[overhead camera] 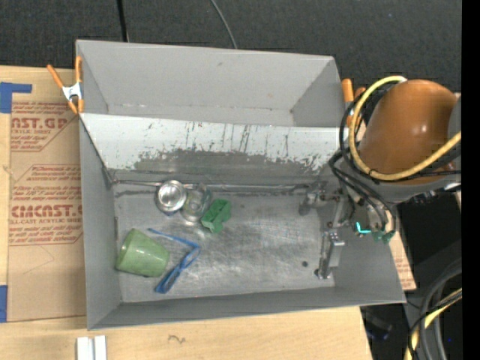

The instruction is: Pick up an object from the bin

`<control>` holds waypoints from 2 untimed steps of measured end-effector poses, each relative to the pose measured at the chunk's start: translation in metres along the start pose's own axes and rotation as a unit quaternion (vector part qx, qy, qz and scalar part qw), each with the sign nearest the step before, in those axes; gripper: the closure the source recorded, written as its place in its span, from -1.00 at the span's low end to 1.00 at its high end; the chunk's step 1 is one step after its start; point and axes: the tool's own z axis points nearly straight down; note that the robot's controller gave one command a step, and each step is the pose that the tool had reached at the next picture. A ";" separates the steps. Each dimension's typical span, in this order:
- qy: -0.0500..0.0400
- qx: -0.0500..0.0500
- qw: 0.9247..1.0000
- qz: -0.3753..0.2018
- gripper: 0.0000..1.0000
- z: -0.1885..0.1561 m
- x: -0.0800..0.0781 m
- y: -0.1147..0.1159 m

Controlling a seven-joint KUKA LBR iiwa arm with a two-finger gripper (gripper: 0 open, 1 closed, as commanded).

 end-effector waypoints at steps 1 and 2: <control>-0.006 0.000 0.998 -0.065 -1.00 0.002 -0.077 0.014; -0.006 0.001 0.997 -0.080 -1.00 -0.023 -0.081 0.001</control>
Offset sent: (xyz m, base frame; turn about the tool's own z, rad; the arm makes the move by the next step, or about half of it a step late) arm 0.0748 0.0128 -0.0022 -0.1280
